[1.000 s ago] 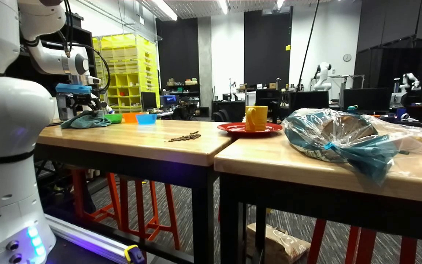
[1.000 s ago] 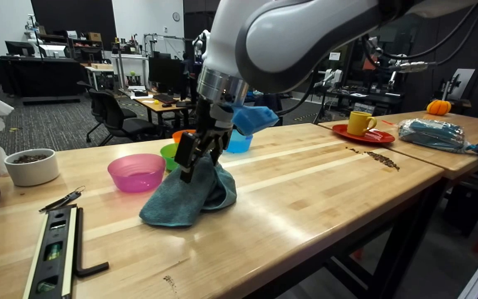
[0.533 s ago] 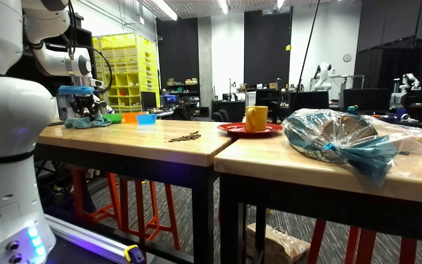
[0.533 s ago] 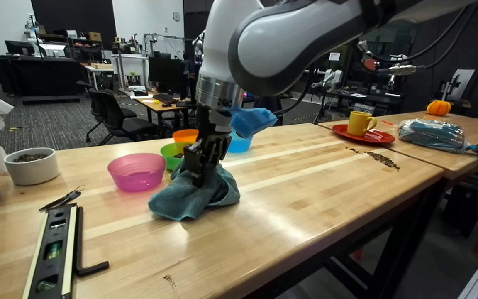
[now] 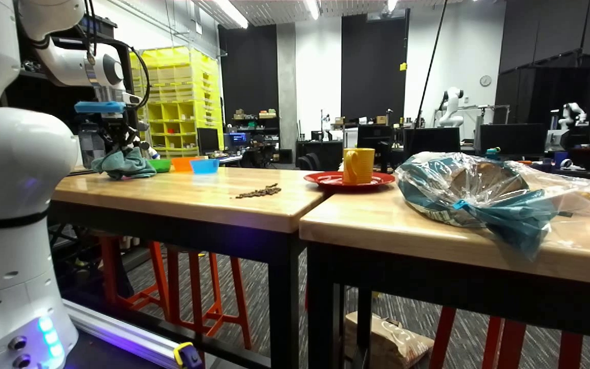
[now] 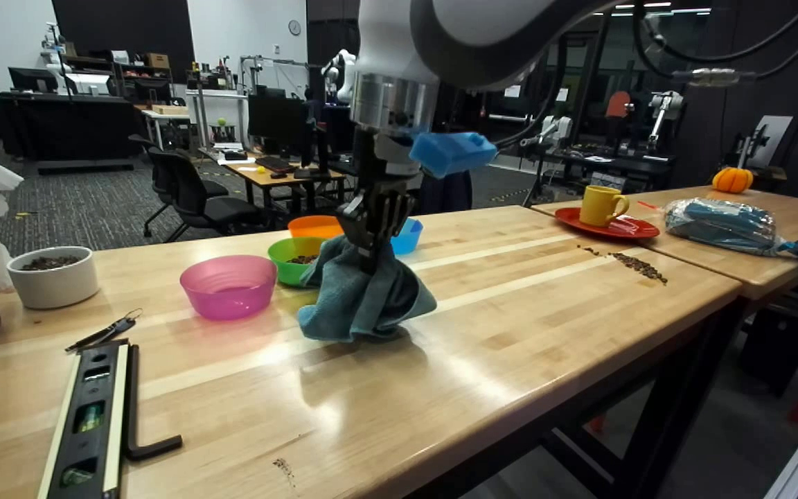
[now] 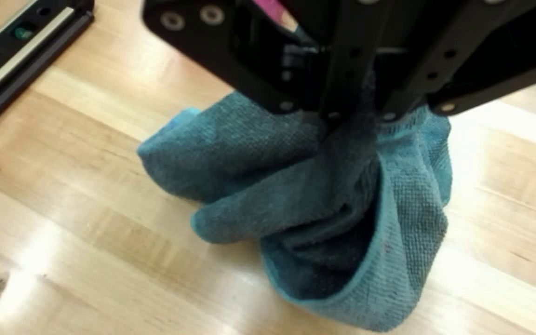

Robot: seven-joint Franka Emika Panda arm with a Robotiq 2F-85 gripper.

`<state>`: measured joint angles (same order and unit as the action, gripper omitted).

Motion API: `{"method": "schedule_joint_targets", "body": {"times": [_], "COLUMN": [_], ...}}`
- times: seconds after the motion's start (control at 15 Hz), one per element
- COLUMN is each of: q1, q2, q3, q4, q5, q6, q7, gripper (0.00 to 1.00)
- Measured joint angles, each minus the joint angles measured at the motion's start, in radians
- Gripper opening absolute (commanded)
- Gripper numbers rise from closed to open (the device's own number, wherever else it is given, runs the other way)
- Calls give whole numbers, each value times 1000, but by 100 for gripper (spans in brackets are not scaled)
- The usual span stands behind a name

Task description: Move the towel to the right then use it to wipe the counter.

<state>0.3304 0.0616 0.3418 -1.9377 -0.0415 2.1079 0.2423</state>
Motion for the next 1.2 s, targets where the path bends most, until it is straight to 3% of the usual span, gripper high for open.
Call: {"method": "schedule_joint_targets", "body": {"times": [0.4,0.8,1.2], "q1": [-23,-117,-256], "q2": [-220,-493,-705], "q3": [-22,-85,-243], "q4": [-111,-306,-451], "q5": [-1,-3,36], "q6": [-117,-185,-219], "q7": [110,140,133], "gripper": [2,2,2]}}
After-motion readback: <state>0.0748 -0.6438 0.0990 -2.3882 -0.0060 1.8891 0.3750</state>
